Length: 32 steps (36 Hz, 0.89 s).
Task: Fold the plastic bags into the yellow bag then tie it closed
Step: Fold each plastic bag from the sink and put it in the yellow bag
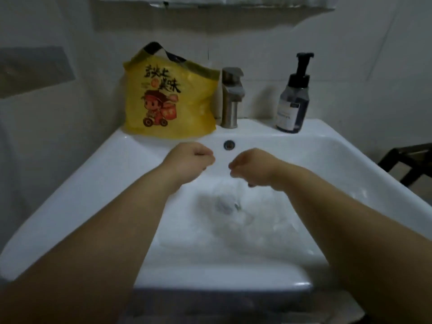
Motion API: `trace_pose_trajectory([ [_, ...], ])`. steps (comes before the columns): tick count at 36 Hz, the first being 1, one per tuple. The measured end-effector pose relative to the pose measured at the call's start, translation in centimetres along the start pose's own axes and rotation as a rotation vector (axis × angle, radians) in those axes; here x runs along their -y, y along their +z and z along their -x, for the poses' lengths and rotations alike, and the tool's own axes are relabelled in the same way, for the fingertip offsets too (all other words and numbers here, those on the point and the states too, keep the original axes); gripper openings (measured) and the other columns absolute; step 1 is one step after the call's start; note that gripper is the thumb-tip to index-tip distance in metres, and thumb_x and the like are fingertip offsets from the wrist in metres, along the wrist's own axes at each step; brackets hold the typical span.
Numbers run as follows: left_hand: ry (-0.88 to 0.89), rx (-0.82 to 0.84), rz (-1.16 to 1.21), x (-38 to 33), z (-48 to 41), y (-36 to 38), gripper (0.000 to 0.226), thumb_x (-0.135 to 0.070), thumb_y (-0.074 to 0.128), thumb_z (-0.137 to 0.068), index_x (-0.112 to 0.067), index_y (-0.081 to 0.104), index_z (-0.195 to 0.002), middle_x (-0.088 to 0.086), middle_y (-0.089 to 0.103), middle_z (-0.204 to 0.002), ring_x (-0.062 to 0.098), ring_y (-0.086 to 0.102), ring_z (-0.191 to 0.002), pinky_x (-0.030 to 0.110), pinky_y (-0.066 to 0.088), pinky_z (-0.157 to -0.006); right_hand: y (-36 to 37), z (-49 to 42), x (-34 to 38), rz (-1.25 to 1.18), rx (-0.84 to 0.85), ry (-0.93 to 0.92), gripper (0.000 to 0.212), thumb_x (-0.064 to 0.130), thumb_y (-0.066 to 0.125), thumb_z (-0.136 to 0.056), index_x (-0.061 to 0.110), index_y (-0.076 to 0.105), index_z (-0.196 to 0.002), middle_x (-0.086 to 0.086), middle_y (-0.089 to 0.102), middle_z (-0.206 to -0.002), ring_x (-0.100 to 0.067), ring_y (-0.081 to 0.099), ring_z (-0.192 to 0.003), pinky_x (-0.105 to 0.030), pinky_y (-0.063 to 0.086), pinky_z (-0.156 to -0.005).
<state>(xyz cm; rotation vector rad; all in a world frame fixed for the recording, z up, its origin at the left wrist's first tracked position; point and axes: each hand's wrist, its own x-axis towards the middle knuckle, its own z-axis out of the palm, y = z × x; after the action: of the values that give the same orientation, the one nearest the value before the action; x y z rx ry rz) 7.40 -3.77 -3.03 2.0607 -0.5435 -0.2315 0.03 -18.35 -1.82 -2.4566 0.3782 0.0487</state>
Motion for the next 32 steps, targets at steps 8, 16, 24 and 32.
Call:
trace_pose_trajectory([
  [8, -0.193, 0.408, -0.592, 3.5, 1.9, 1.2, 0.046, -0.040, 0.062, -0.091, -0.020, 0.056, -0.133, 0.000, 0.054, -0.136, 0.020, 0.052, -0.119, 0.036, 0.042, -0.104, 3.2, 2.4, -2.8, 0.471, 0.707, 0.443, 0.085, 0.043, 0.065, -0.086, 0.013, 0.020, -0.152, -0.011, 0.029, -0.155, -0.031, 0.033, -0.139, -0.041, 0.036, -0.105],
  [16, -0.223, 0.543, -0.810, 4.4, 1.5, 1.1, 0.077, -0.053, 0.063, -0.086, -0.025, 0.030, -0.150, 0.000, 0.029, -0.157, 0.023, 0.035, -0.139, 0.038, 0.028, -0.115, 4.5, 1.8, -3.1, 0.620, 0.637, 0.336, 0.029, 0.019, 0.053, -0.097, 0.007, 0.049, -0.071, -0.004, 0.045, -0.065, -0.014, 0.043, -0.054, -0.016, 0.043, -0.041],
  [24, -0.333, 0.723, -0.902, 5.1, 2.1, 2.0, 0.052, -0.023, 0.071, -0.087, -0.003, 0.055, -0.132, 0.010, 0.063, -0.106, 0.021, 0.060, -0.083, 0.023, 0.048, -0.061, 4.5, 0.2, -2.5, 0.064, 0.191, 0.123, 0.035, 0.024, 0.054, -0.096, 0.006, 0.055, -0.126, -0.010, 0.052, -0.115, -0.024, 0.057, -0.090, -0.035, 0.057, -0.078],
  [32, -0.087, 0.159, -0.209, 4.6, 0.8, 0.5, 0.013, -0.026, 0.065, -0.091, -0.019, 0.059, -0.082, -0.002, 0.055, -0.083, 0.014, 0.049, -0.075, 0.026, 0.039, -0.064, 4.4, 0.3, -1.9, -0.318, 0.083, -0.016, 0.074, 0.023, 0.068, -0.087, 0.025, 0.028, -0.149, -0.010, 0.039, -0.146, -0.021, 0.058, -0.100, -0.027, 0.053, -0.075],
])
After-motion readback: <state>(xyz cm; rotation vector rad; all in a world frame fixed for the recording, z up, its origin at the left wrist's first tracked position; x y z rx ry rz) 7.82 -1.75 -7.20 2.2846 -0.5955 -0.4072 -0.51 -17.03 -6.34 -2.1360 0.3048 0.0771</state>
